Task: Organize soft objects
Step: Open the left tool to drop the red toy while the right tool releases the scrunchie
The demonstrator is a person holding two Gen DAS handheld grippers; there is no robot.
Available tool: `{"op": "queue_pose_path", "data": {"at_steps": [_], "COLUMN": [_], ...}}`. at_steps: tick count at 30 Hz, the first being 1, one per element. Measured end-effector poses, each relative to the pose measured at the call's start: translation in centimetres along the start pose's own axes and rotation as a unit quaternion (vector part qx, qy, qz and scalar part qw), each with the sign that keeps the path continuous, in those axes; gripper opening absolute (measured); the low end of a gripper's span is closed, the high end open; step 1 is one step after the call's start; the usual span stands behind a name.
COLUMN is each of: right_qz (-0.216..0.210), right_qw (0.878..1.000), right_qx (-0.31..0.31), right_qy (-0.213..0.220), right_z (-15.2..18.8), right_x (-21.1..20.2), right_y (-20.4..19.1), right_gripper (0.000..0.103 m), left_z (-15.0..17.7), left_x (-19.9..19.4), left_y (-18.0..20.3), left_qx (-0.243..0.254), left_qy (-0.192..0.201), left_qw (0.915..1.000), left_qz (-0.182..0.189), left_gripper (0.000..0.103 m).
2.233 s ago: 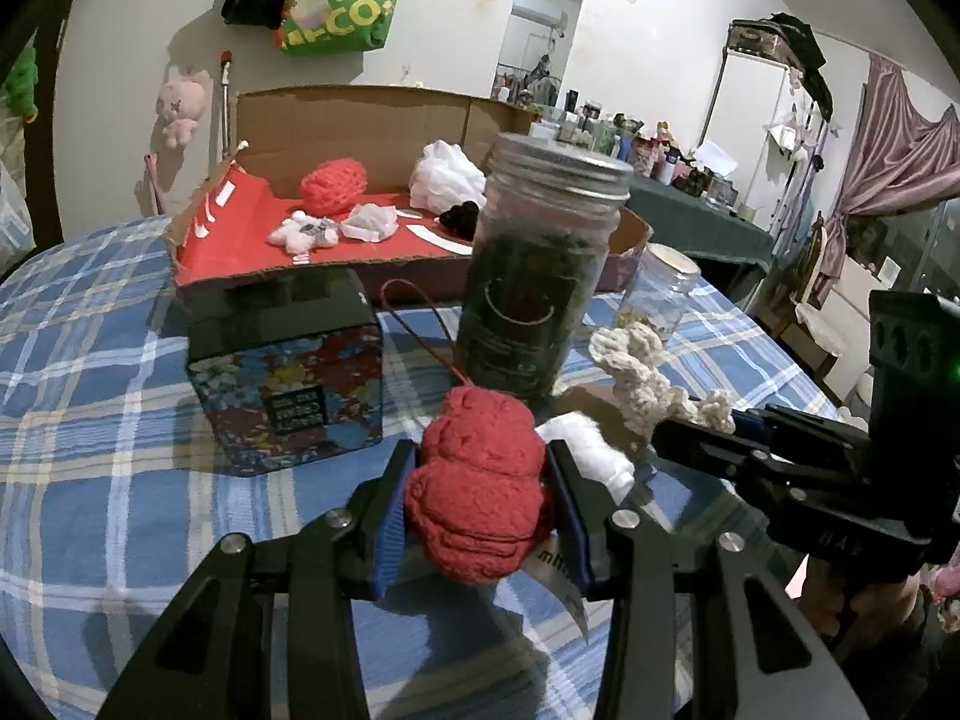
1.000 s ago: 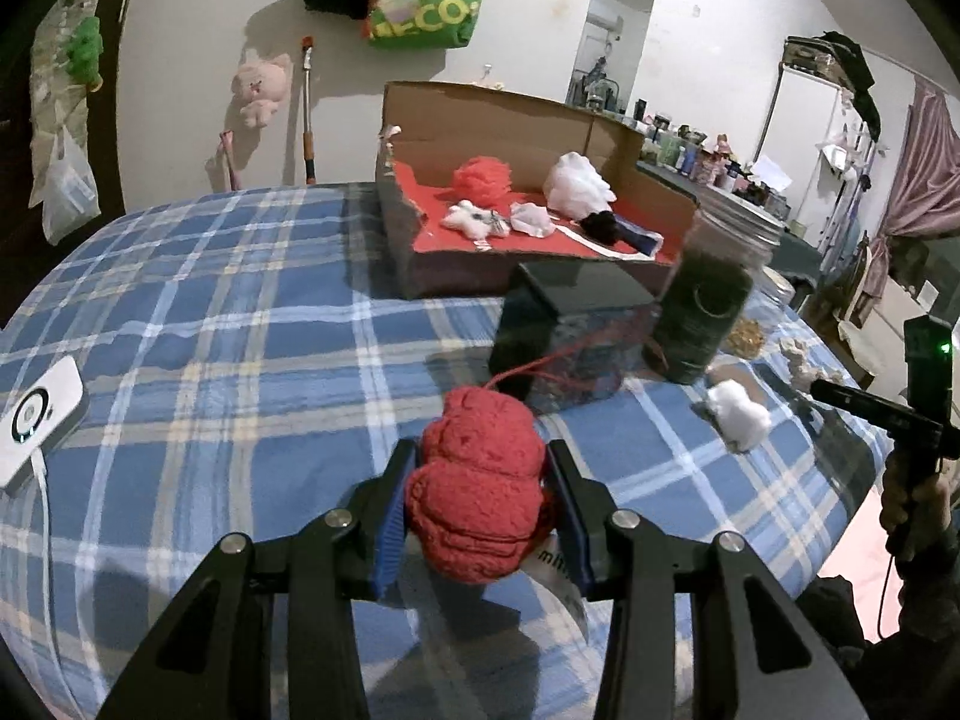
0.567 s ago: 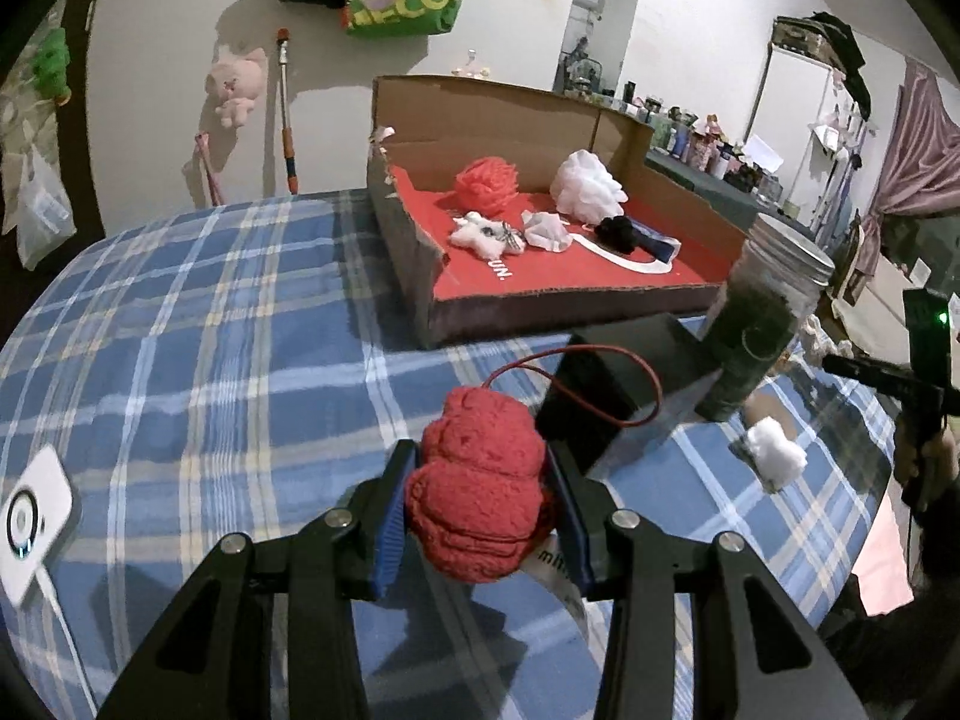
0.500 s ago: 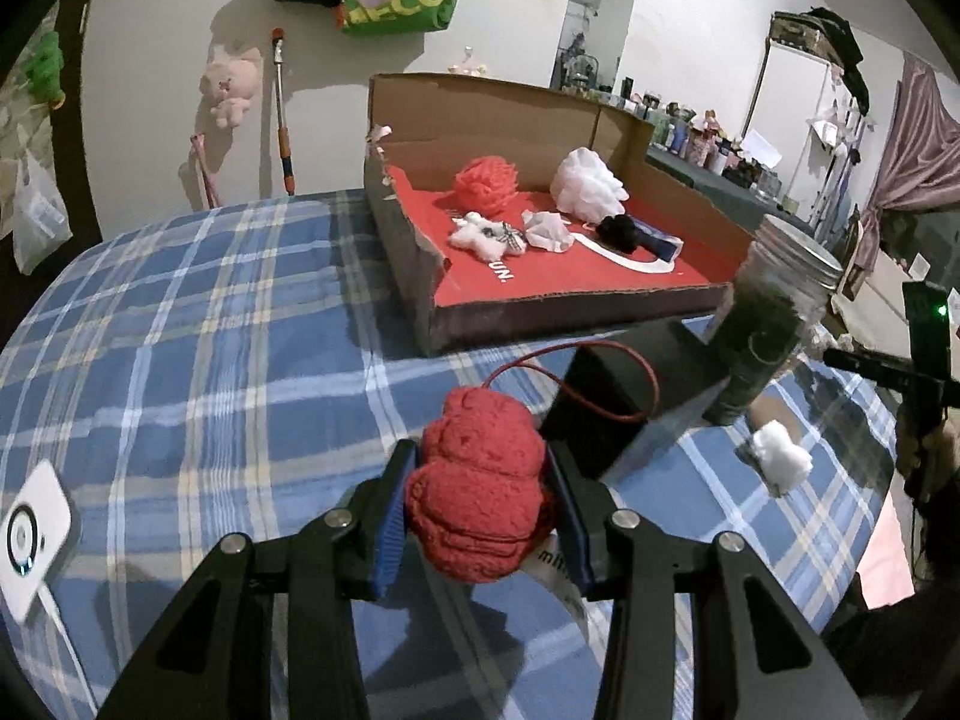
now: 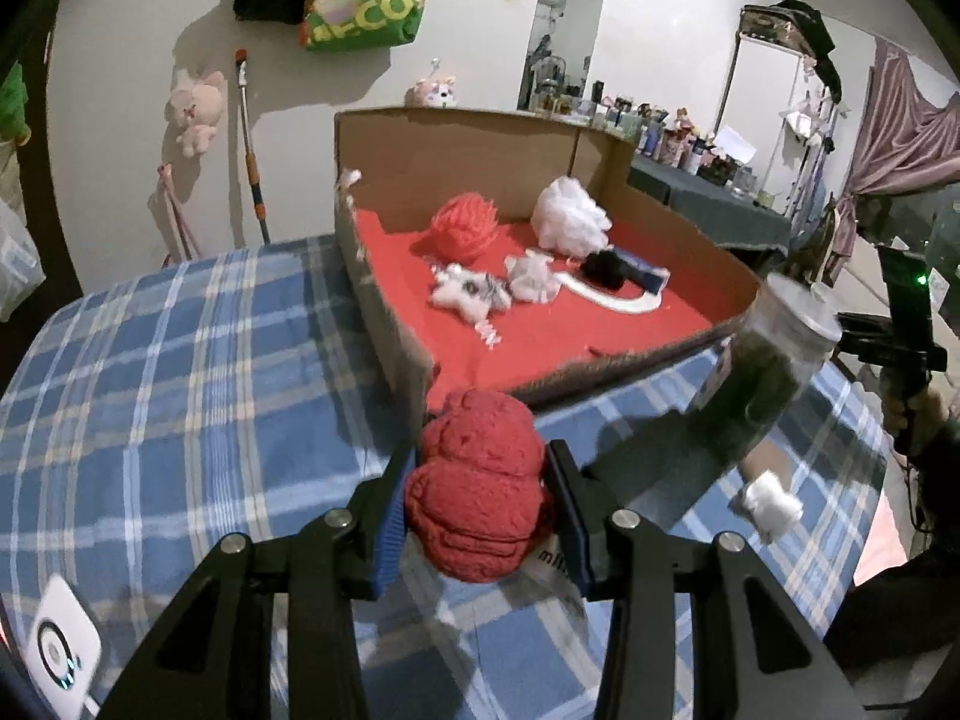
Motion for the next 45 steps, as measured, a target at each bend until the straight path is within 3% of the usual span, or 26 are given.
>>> {"op": "queue_pose_path", "data": {"at_steps": [10, 16, 25, 35, 45], "right_qz": [-0.027, -0.041, -0.041, -0.01, 0.004], "right_qw": [0.999, 0.997, 0.991, 0.98, 0.978], "right_qx": [-0.034, -0.056, -0.092, -0.104, -0.104], "right_qy": [0.003, -0.021, -0.089, -0.168, -0.184], "right_z": [-4.0, -5.1, -5.1, -4.1, -3.9], "right_x": [3.2, 6.7, 11.8, 15.8, 16.7], "right_y": [-1.6, -3.1, -4.3, -3.4, -3.2], "right_gripper": [0.028, 0.028, 0.028, 0.029, 0.029], "left_z": [-4.3, -5.7, -4.7, -3.3, -2.7], "left_x": [2.8, 6.1, 12.3, 15.9, 16.7], "left_y": [2.6, 4.6, 5.4, 4.2, 3.0], "left_qx": [0.017, 0.032, 0.053, 0.065, 0.057], "left_qy": [0.007, -0.015, -0.105, -0.175, -0.192], "left_qw": [0.9996, 0.9989, 0.9927, 0.9824, 0.9797], "left_qz": [0.019, 0.03, 0.026, 0.012, -0.002], "left_gripper": [0.045, 0.045, 0.045, 0.045, 0.046]}}
Point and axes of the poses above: each gripper's, at about its wrist camera, not at the fingertips, and x roughly the way its jaws point, y to its right, z to its underside, the point moved 6 cm from there along x, roughly the way its jaws point, and after that the axes turned 15 degrees about y, right-handed, at the moved point
